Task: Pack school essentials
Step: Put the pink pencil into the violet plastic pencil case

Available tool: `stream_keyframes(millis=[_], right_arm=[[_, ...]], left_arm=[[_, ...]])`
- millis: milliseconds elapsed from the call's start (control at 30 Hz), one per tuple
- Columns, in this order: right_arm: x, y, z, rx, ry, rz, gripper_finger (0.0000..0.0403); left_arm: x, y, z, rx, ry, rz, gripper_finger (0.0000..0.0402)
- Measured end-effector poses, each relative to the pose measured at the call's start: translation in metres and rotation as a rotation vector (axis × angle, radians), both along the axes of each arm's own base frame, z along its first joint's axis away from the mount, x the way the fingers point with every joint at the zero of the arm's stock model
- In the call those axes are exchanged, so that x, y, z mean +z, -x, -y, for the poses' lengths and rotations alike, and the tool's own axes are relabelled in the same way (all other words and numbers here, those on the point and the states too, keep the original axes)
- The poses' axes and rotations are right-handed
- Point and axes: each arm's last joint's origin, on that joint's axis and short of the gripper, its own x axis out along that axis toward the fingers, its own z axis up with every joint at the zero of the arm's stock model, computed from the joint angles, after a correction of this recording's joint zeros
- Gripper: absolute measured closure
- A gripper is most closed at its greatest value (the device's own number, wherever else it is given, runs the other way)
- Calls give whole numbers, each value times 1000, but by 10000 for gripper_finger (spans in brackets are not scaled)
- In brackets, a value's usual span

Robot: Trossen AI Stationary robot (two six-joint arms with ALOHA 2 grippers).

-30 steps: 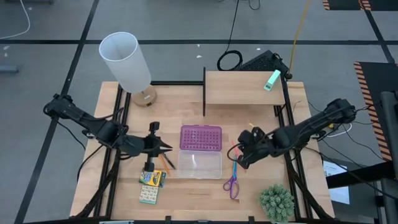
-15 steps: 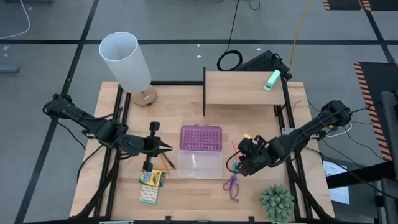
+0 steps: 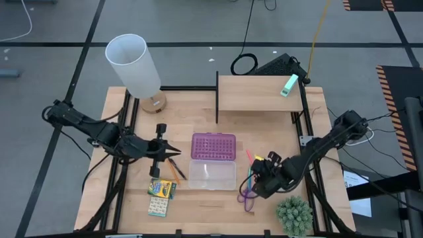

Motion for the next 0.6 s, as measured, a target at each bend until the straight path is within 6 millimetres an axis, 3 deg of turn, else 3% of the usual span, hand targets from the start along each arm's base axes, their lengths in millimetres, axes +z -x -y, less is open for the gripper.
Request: stream_keyframes(millis=[600], right_arm=[[-47,-8,-21,123,142,-123,240]], left_arm=[[0,-5,-13,52,19,-2,369]])
